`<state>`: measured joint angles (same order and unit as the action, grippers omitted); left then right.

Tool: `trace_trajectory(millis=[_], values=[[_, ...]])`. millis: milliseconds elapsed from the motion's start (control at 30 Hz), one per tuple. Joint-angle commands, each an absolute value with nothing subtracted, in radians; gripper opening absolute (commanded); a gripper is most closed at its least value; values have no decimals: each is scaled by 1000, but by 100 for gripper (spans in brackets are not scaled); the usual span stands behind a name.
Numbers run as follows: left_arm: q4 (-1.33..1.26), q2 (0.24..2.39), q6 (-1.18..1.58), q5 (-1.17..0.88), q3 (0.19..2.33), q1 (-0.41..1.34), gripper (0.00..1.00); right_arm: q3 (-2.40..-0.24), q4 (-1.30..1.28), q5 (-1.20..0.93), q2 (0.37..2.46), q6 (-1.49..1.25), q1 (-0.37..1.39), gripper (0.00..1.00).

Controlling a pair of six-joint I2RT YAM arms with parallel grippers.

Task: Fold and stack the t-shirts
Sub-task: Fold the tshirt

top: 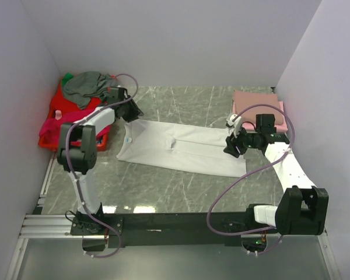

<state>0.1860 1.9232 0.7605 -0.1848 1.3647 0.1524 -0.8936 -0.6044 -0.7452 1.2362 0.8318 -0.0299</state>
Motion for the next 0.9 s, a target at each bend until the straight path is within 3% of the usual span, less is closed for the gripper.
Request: trace_trajectory(millis=[0,300,867], values=[[346,2006,756,-135,1506,195,43,-874,-540,-759,1227,778,-44,57],[526,2164,890,29,1661,212,48,-862,-541,-785,1223,793,-63,57],[635,2359,841,58,1879,216,46,-859,-568,-833,1203,813,-94,57]])
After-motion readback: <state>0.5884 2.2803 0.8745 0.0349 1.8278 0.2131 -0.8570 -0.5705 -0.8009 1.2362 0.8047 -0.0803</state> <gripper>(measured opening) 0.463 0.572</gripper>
